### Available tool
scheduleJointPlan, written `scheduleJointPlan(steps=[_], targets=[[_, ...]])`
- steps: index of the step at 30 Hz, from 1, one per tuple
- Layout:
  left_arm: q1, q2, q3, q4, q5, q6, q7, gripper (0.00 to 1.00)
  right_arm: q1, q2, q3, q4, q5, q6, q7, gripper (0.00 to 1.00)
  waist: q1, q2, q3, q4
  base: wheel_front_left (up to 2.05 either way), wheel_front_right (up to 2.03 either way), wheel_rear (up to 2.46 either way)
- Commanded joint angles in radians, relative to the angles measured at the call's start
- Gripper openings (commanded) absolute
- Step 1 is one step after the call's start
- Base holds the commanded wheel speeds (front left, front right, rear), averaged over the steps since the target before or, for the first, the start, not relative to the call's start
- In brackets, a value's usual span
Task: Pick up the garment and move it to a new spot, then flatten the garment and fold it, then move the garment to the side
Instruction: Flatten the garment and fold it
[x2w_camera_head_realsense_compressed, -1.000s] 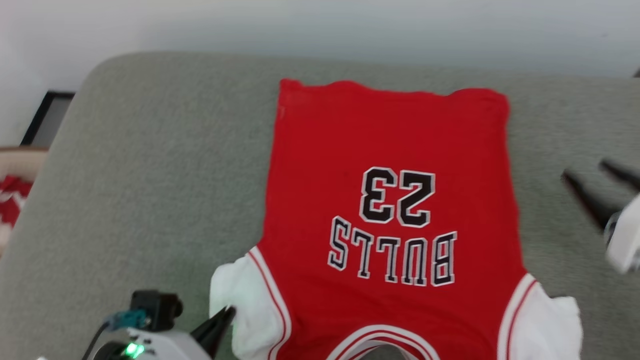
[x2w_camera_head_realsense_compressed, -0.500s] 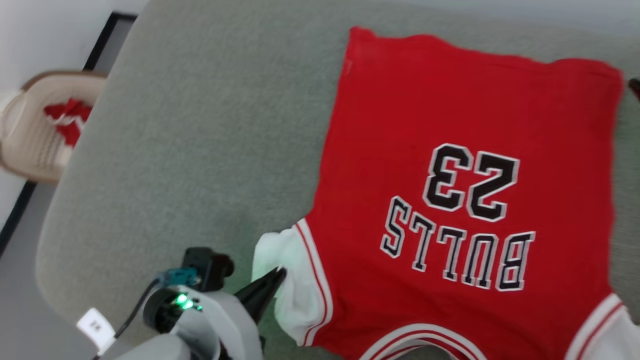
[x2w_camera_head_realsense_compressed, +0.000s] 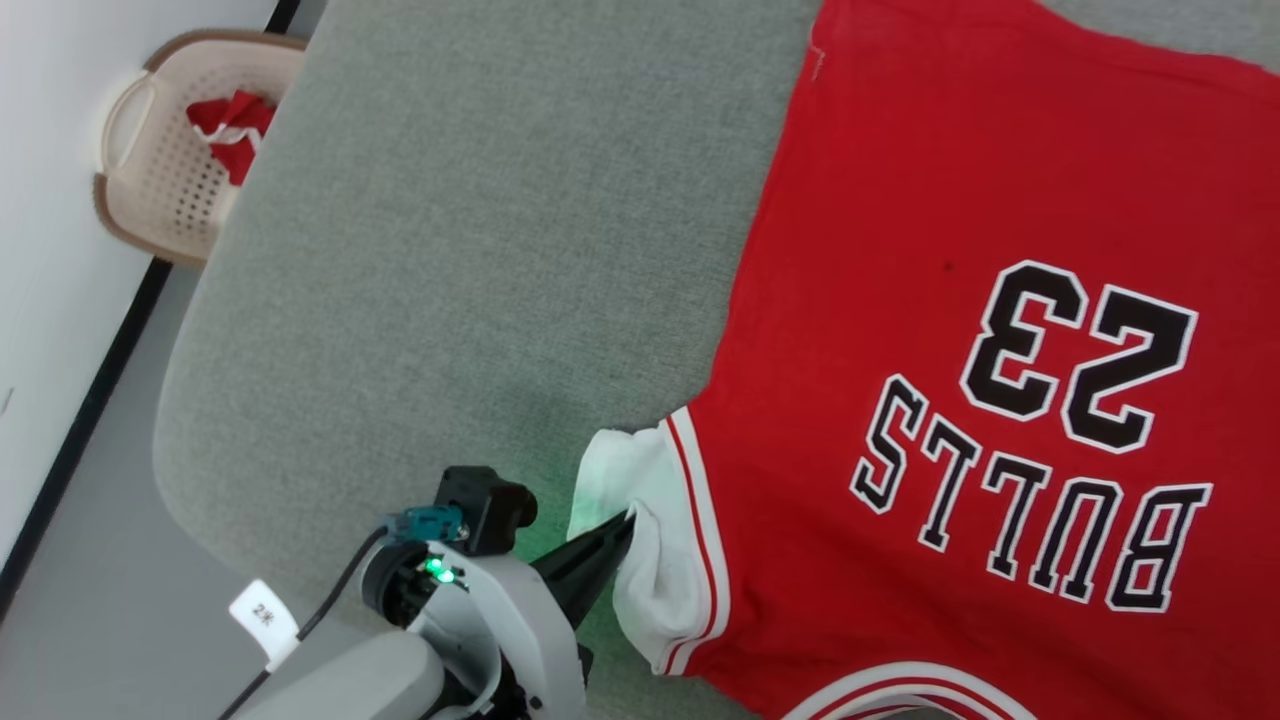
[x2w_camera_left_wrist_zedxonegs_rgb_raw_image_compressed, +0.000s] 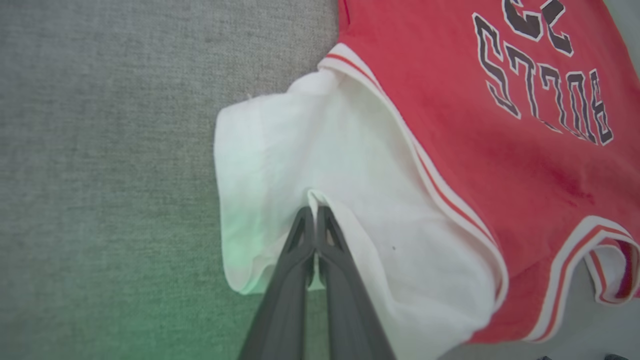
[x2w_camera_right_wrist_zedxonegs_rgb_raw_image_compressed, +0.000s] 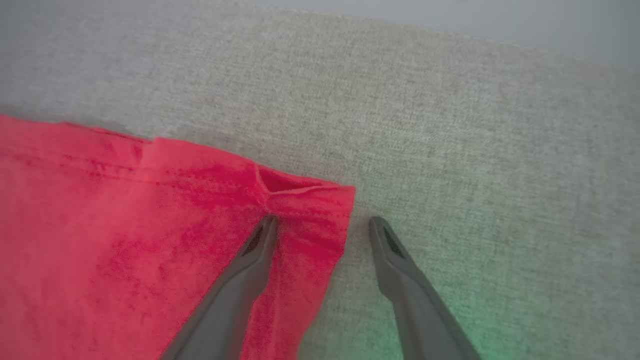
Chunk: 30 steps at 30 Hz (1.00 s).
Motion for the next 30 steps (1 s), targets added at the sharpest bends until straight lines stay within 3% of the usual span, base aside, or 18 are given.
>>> scheduleJointPlan(steps=[1,7,13,20,30], targets=[[-0.011,-0.009,-0.001,0.011,0.0,-0.006,-0.002,0.0,0.059,0.035,0.016,0.07,-0.02,-0.001,0.039,0.0,-0.0001,-0.0001,0.023,0.022,0.0,0.0,0.0],[-0.003,-0.008,0.007,0.051,-0.011,-0.016,-0.017,0.0,0.012,0.055,0.003,0.128,-0.032,-0.001,0.025,0.0,-0.0001,-0.0001,0.016,0.007,0.0,0.0,0.0],[0.014,0.016,0.022,0.064,-0.019,-0.01,-0.034,0.0,-0.024,0.072,0.03,0.074,0.011,0.0,0.042,0.0,-0.0001,-0.0001,-0.016,-0.045,0.0,0.0,0.0],[0.038,0.06,0.036,0.046,-0.029,0.014,-0.036,0.0,0.085,0.011,0.133,-0.16,0.155,0.0,0.057,0.0,-0.0001,-0.0001,-0.074,-0.134,0.0,0.0,0.0],[0.076,0.122,0.048,0.009,-0.045,0.046,-0.025,0.0,0.401,-0.116,0.213,-0.532,0.385,0.0,0.034,0.0,-0.0001,-0.0001,-0.157,-0.26,0.0,0.0,0.0]])
